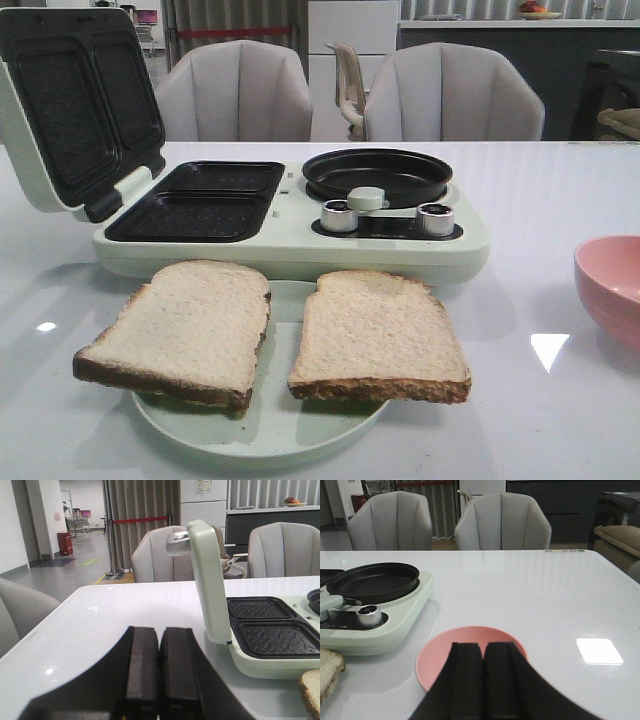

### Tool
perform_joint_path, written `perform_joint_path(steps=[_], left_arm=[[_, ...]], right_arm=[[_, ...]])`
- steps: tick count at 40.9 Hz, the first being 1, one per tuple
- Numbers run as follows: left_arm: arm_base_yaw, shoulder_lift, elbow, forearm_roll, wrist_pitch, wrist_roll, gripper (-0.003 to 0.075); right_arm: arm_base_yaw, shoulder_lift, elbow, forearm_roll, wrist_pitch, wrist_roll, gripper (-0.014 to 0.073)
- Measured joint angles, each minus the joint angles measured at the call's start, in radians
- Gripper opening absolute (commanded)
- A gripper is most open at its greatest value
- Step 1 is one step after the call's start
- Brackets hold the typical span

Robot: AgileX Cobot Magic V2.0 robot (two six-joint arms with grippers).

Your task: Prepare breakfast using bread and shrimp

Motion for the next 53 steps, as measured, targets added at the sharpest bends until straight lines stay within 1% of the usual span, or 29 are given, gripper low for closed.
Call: perform_joint_path(steps=[30,35,39,42,45,53], left_arm=[[0.0,0.0,0.0,0.0,-0.004,0.0,0.011],[0.0,0.0,0.0,-0.011,-0.049,0.0,0.011],[0.0,0.0,-0.004,-0.044,-0.083,0.0,0.011],[0.0,0.0,-0.022,-0.064,-0.077,0.0,0.011],[0.0,0.0,-0.077,-0.075,-0.046,0.0,0.011],[0.0,0.005,-0.318,-0.079,0.132,0.0,0.011]], right_arm=[[0.0,0.0,0.0,0.0,0.0,0.0,0.0036],[0.0,0.0,0.0,0.005,-0.007,0.0,0.0036],[0.0,0.0,-0.005,0.039,-0.004,0.0,0.0036],[0.0,0.0,-0.044,0.049,0.005,0.0,0.0036],[0.0,0.0,-0.105,0.049,0.017,0.0,0.0036],[0.0,0.013,-0.341,-0.005,0.105,0.0,0.0036]])
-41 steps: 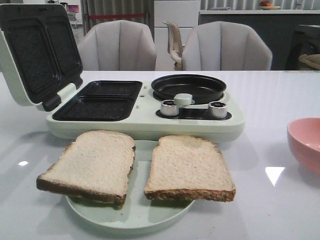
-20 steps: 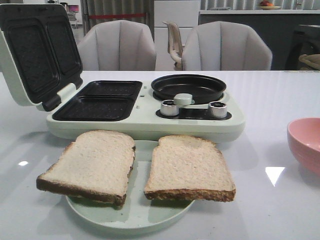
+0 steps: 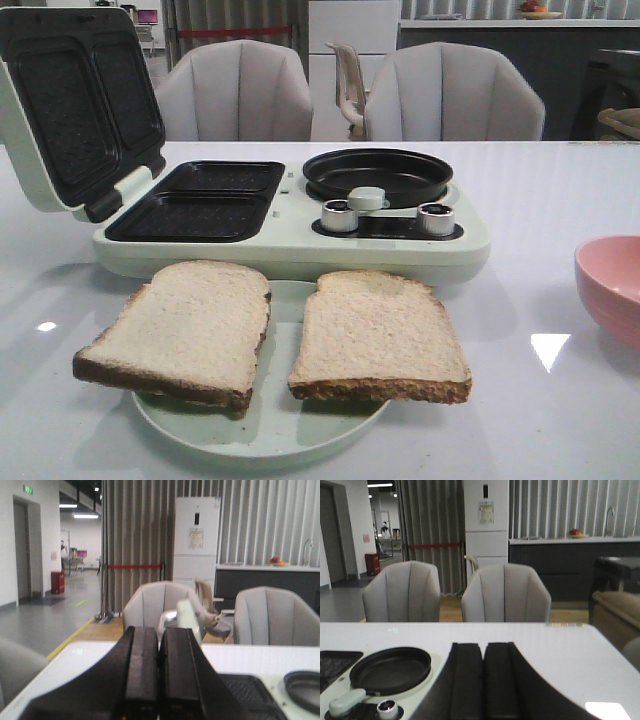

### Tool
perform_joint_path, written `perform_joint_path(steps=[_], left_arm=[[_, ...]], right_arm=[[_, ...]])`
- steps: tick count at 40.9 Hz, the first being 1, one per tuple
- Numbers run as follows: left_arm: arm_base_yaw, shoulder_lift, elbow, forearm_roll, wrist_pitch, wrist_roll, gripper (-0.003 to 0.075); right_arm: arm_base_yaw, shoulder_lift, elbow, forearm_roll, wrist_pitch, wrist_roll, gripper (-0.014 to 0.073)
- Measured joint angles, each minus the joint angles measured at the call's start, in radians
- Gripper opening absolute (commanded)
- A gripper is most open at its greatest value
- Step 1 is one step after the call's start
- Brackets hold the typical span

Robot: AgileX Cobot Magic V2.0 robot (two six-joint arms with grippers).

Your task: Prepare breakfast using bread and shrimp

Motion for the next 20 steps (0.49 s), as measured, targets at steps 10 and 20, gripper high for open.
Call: perform_joint_path(steps=[10,20], left_arm=[[0.0,0.164,-0.303,0.019,0.274,0.0,0.011],[0.0,0.296,-0.351,0.026,0.453,0.0,0.011]], right_arm=[[0.0,0.193,-0.266,-0.023,0.214,0.0,0.0036],[0.0,0.355,-0.298,-0.025,0.415,0.0,0.0036]])
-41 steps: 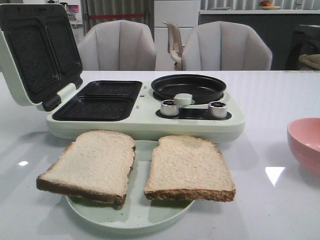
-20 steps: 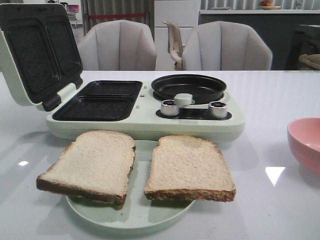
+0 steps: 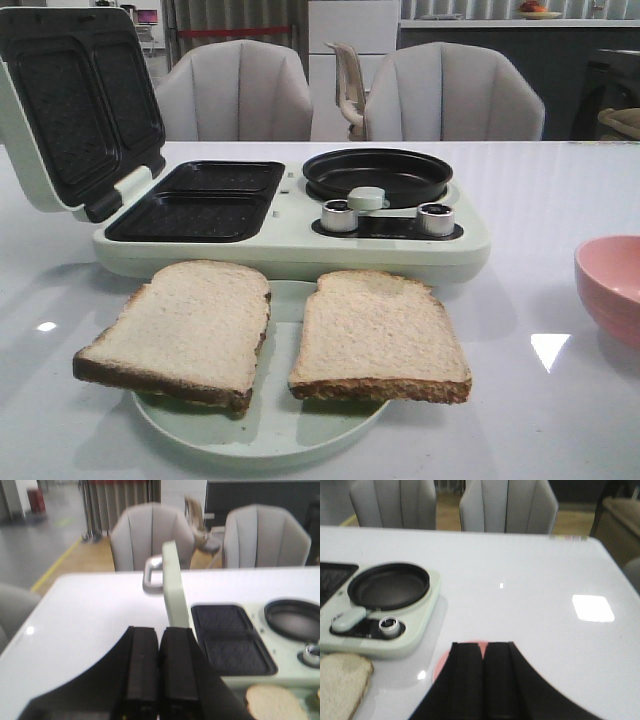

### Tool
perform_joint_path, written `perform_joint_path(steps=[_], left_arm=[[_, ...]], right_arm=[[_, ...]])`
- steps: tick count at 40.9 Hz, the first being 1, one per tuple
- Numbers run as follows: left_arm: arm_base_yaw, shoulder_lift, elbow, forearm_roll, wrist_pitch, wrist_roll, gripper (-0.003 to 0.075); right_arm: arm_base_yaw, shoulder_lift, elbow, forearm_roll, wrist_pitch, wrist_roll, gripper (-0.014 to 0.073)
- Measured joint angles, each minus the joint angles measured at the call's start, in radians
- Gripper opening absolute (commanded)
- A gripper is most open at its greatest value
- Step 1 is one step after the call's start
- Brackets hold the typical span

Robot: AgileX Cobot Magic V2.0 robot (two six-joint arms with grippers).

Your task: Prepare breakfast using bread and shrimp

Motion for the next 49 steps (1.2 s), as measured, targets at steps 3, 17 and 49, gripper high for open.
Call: perform_joint_path(steps=[3,17,49], left_arm=[[0.0,0.023,0.01,-0.002,0.03,0.0,0.011],[0.0,0.045,0.105,-0.071,0.066,0.0,0.0136],[-0.019,0.103,0.086,-0.016,0.118,0.185,0.0603]], right_arm=[[0.0,0.037,0.0,0.0,0.055,0.0,0.0036],[0.0,0.124,0.0,-0.004,0.137,0.0,0.0067],[0.0,0.124,0.0,-0.004,0.145,0.0,0.0476]])
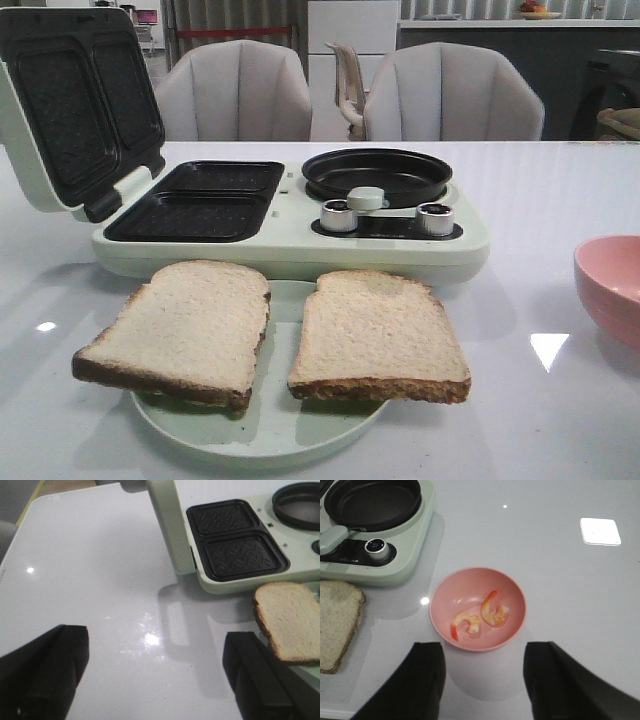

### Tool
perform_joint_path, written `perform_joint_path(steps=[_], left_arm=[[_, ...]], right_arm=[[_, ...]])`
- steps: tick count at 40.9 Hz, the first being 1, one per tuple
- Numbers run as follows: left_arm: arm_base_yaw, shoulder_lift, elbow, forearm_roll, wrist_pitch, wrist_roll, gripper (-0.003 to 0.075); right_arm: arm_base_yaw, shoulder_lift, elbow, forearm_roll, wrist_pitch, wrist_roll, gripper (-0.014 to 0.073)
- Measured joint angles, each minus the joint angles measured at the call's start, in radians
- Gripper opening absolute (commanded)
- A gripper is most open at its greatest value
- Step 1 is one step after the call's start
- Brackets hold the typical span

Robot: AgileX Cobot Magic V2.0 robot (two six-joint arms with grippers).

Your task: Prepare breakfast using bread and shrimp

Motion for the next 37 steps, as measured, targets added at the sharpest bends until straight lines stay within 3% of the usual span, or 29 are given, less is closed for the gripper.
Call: perform_joint_path(steps=[11,17,28,37], left_arm=[[-0.218,0.172,-0.045,0.013,0.004,0.209,0.0603],[-0.379,0.286,-0.045,0.101,0.004,0.276,0.0603],[-0.67,0.506,0.003,0.357,-0.081,0.283,0.0602],[-0.783,0.728,0.02,0.599,-0.255,0.115,0.0602]], right_arm=[[0.0,0.0,0.0,0.0,0.0,0.0,0.0476],[0.0,0.0,0.0,0.0,0.0,0.0,0.0476],[0.0,0.0,0.0,0.0,0.0,0.0,0.0476],[0.0,0.0,0.0,0.0,0.001,0.0,0.0476]])
